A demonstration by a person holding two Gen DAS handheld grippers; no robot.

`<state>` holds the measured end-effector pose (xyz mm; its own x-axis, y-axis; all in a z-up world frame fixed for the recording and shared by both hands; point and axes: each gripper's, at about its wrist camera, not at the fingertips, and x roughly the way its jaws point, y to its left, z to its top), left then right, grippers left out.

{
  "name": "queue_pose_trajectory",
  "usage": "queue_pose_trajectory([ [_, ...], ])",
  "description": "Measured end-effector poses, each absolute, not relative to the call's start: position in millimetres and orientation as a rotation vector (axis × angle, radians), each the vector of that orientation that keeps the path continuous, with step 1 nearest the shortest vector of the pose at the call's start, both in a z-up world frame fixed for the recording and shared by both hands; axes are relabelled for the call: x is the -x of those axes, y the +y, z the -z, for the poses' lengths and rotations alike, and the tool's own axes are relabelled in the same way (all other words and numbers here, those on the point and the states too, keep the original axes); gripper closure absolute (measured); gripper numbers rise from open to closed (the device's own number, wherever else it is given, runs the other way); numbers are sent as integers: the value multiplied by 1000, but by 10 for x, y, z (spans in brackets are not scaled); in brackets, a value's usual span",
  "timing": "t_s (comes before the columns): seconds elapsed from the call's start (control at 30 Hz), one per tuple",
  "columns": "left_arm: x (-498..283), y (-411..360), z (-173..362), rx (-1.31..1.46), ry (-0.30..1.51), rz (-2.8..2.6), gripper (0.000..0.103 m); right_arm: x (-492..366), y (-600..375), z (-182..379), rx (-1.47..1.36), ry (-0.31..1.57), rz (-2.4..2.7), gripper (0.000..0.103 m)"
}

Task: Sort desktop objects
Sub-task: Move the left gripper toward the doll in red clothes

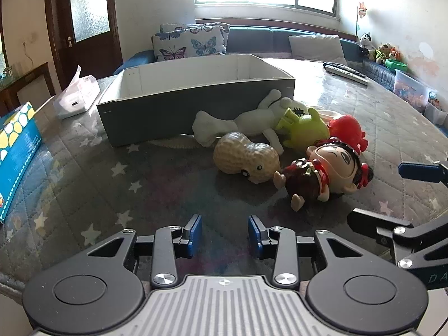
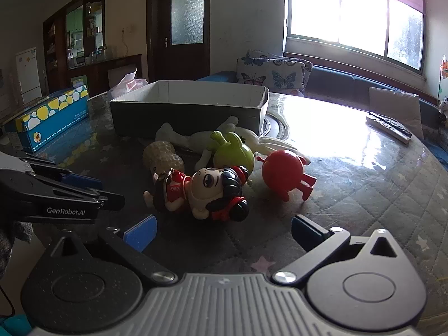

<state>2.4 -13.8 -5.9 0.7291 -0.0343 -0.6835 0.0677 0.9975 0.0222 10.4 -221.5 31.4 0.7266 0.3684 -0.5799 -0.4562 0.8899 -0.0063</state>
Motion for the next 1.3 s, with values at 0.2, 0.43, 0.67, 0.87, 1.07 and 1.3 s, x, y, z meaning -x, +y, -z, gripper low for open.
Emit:
queue_pose_trajectory([
  [0.2, -44, -147, 44, -48, 749, 58, 64, -120, -2207, -301, 153, 618, -464, 0],
  [0.43, -78, -144, 35, -47, 755, 62, 64, -138, -2170, -292, 161, 625, -476, 0],
  [0.67, -105, -146, 34, -43, 760, 71, 64, -144, -2138, -265, 169, 634, -487, 0],
  [0.87, -134, -133, 45, -37, 772, 78, 64, -151, -2103, -254, 179, 638, -497, 0],
  [1.07, -163, -112, 33, -30, 772, 79, 64, -171, -2074, -249, 187, 641, -504, 0],
  [1.3, -171, -111, 26, -28, 773, 88, 64, -178, -2049, -249, 196, 641, -509, 0],
])
